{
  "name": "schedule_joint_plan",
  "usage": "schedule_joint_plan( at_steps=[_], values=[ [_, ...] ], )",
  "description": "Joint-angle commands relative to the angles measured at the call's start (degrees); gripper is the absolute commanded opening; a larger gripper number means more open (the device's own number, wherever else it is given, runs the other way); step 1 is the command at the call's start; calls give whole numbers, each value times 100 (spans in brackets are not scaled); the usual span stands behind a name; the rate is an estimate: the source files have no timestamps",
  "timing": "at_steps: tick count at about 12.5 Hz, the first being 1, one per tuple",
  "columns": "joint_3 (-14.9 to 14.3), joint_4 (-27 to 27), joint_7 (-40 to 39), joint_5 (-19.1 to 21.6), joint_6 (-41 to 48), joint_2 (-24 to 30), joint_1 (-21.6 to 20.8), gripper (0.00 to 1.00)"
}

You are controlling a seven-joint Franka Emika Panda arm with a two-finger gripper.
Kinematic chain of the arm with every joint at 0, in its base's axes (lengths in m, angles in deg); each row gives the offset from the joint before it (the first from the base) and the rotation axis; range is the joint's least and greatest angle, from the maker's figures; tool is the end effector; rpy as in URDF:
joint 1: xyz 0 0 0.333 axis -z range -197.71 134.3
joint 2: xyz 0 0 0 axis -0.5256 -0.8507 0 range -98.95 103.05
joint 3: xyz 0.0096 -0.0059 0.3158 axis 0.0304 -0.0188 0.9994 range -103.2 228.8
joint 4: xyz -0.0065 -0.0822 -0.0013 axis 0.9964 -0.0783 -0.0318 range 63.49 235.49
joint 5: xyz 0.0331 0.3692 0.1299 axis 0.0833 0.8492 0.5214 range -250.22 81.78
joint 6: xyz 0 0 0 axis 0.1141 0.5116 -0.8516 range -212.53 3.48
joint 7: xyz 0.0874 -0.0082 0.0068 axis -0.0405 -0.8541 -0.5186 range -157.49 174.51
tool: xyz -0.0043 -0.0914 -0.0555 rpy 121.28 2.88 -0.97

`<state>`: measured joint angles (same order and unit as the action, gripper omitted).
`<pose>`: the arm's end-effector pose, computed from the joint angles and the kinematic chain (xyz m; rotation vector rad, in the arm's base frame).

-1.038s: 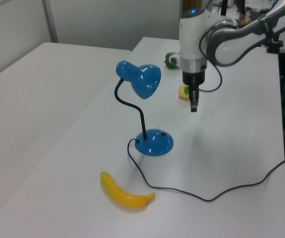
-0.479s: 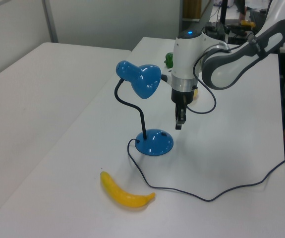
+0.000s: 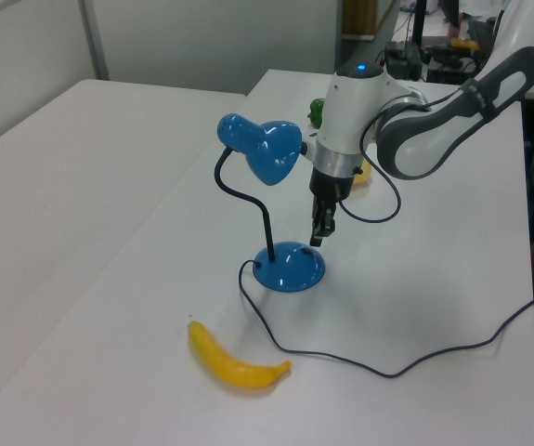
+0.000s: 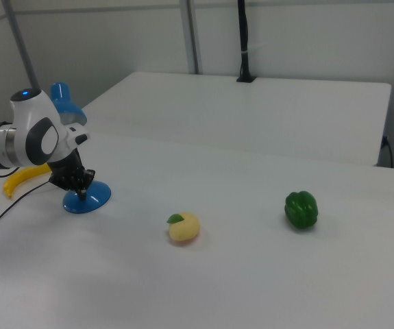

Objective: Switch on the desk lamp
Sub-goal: 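Press down on the lamp base switch with the gripper fingers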

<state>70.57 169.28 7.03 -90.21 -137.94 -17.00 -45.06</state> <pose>0.5985 0.2256 0.3430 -3.0395 -0.7059 -0.3263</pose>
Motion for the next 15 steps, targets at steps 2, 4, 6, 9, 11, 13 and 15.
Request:
schedule_joint_plan(
  at_steps=[2, 4, 6, 9, 11, 13, 15],
  values=[
    [-22, -10, -98, -60, -338, -20, -54, 0],
    [13, -19, -98, -60, -373, -81, -54, 0],
    [13, -19, -98, -60, -443, -117, -54, 0],
    [13, -19, -90, -60, -601, -152, -54, 0],
    [22, -19, -90, -60, -610, -169, -132, 0],
    [22, -19, -90, -69, -619, -213, -142, 0],
    [22, -19, -90, -69, -628, -240, -142, 0]
  ],
)
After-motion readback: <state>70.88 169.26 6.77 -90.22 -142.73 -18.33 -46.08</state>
